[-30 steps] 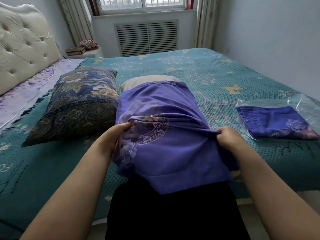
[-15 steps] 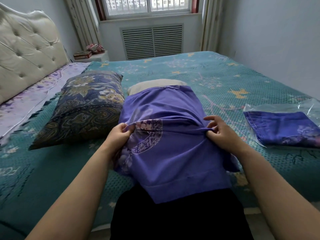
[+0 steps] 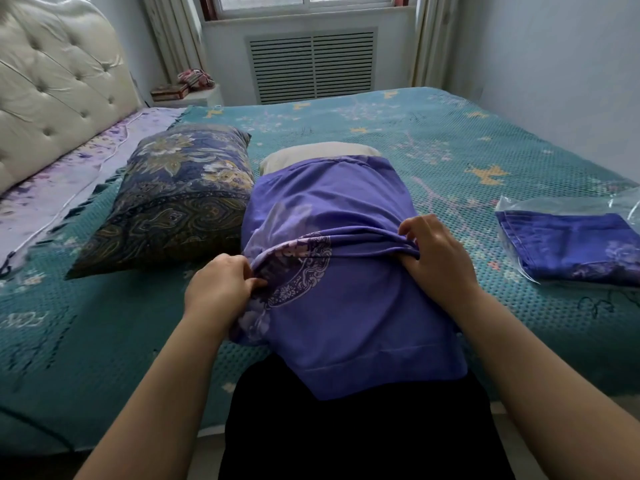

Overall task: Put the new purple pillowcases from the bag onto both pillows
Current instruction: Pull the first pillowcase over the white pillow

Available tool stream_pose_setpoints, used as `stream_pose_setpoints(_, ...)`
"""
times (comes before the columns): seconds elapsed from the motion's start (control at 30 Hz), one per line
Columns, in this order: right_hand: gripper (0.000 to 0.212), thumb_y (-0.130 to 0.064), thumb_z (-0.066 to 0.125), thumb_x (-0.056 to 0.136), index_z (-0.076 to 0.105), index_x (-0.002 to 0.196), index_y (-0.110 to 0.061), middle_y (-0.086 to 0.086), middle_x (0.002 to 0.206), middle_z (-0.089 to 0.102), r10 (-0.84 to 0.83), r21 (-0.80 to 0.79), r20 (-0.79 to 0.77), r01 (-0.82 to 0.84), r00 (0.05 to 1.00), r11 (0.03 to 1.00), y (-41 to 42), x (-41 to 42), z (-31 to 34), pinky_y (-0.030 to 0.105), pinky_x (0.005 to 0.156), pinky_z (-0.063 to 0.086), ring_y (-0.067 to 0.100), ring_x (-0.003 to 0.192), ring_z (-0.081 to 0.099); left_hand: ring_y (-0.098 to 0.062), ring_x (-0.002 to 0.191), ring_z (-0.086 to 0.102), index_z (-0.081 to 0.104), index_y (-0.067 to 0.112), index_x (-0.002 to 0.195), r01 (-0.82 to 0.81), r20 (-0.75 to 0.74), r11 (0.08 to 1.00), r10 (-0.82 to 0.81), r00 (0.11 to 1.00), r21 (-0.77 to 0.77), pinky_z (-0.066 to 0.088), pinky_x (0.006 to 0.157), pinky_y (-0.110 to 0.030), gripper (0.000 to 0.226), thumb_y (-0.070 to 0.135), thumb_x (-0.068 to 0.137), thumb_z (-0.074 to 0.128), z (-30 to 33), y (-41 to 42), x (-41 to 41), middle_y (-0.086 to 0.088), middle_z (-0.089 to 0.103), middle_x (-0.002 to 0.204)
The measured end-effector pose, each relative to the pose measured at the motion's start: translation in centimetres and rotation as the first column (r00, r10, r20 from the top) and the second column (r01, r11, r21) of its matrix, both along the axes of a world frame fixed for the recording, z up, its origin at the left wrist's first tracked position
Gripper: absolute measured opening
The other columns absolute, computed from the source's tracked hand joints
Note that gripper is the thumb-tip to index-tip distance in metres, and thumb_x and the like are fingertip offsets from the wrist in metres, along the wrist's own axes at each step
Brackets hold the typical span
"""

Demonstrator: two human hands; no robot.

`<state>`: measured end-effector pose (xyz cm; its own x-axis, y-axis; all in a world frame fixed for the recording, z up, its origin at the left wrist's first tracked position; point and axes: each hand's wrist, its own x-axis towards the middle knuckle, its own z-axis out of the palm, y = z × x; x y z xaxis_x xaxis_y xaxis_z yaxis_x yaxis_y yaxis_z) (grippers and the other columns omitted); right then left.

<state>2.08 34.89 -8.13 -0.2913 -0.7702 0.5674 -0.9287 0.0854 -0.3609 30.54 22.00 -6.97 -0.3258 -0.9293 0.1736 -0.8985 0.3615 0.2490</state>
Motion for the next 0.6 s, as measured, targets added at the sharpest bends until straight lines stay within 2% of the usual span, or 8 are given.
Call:
stream_pose_setpoints(0.07,0.022,-0.024,0.07,0.08,0.06,0.096,-0.011,0.011,0.101,0.056,-0.055,0.037,0.044,0.053,0.998,0.998,0.2,0.1,-0.2,0.035,0.073,0.043,0.032,0.094,0.056,-0.031,0.083,0.06,0.057,0.02,0.075,-0.03,-0.138,0.999,0.028,0.99,-0.017,0.04,0.065,-0.033,0.022,0.038,0.081,0.068,0.6,0.3,0.2,-0.007,0.063,0.082)
stream_pose_setpoints(0.13,0.026,-0.033,0.066,0.084,0.057,0.097,-0.012,0.009,0.102,0.056,-0.112,0.119,0.169,0.092,0.979,0.989,0.2,-0.1,-0.1,0.036,0.078,0.042,0.031,0.094,0.056,-0.031,0.074,0.058,0.055,0.018,0.074,-0.065,-0.299,0.996,0.044,0.953,-0.061,0.038,0.062,-0.032,0.02,0.032,0.084,0.065,1.4,0.4,0.2,-0.006,0.061,0.07)
stream_pose_setpoints(0.23,0.043,-0.042,0.064,0.085,0.049,0.114,-0.014,0.003,0.105,0.054,-0.126,0.27,0.419,0.009,0.899,0.963,-0.2,-0.4,0.0,0.033,0.085,0.041,0.023,0.096,0.054,-0.028,0.069,0.054,0.053,0.012,0.076,-0.102,-0.516,0.992,0.05,0.855,-0.071,0.035,0.064,-0.03,0.021,0.027,0.09,0.059,2.6,-0.4,-0.8,-0.004,0.058,0.067)
stream_pose_setpoints(0.33,0.029,-0.037,0.061,0.088,0.058,0.105,-0.013,0.009,0.101,0.06,-0.129,0.333,0.381,-0.006,0.915,0.943,-1.0,-0.8,0.0,0.027,0.076,0.036,0.025,0.093,0.055,-0.033,0.08,0.058,0.053,0.011,0.081,-0.083,-0.655,0.997,0.059,0.753,-0.005,0.035,0.067,-0.03,0.017,0.02,0.095,0.049,2.1,-2.1,-2.7,-0.009,0.058,0.075)
stream_pose_setpoints(0.43,0.016,-0.028,0.061,0.09,0.062,0.091,-0.012,0.005,0.084,0.06,-0.195,0.264,0.518,0.061,0.833,0.963,-1.3,-1.6,0.4,0.026,0.066,0.03,0.02,0.08,0.053,-0.043,0.084,0.061,0.048,0.011,0.09,0.022,-0.494,0.999,-0.039,0.868,-0.041,0.041,0.068,-0.04,0.022,0.033,0.095,0.048,-0.3,-2.7,-4.2,-0.022,0.064,0.086)
stream_pose_setpoints(0.5,0.017,-0.029,0.065,0.088,0.061,0.085,-0.013,0.005,0.08,0.06,-0.239,0.268,0.625,0.083,0.743,0.96,-1.3,-2.5,-0.6,0.026,0.065,0.032,0.019,0.078,0.053,-0.042,0.087,0.062,0.042,0.012,0.098,0.097,-0.332,0.995,-0.095,0.938,-0.01,0.04,0.067,-0.041,0.037,0.047,0.09,0.052,-1.8,-2.4,-4.5,-0.021,0.064,0.094)
stream_pose_setpoints(0.57,0.03,-0.04,0.067,0.083,0.058,0.077,-0.013,0.008,0.081,0.06,-0.321,0.346,0.631,0.114,0.706,0.931,-1.3,-3.0,-2.1,0.032,0.07,0.04,0.023,0.083,0.056,-0.036,0.091,0.058,0.04,0.012,0.099,0.112,-0.266,0.993,-0.121,0.956,-0.046,0.038,0.067,-0.04,0.046,0.051,0.084,0.059,-2.6,-2.1,-4.1,-0.015,0.058,0.101)
stream_pose_setpoints(0.6,0.038,-0.048,0.067,0.08,0.057,0.079,-0.012,0.011,0.089,0.06,-0.385,0.394,0.622,0.152,0.682,0.907,-1.2,-3.1,-2.8,0.036,0.079,0.043,0.026,0.091,0.056,-0.034,0.091,0.054,0.042,0.012,0.097,0.135,-0.195,0.976,-0.169,0.966,-0.173,0.04,0.068,-0.04,0.045,0.05,0.082,0.062,-2.8,-2.0,-3.8,-0.013,0.054,0.101)
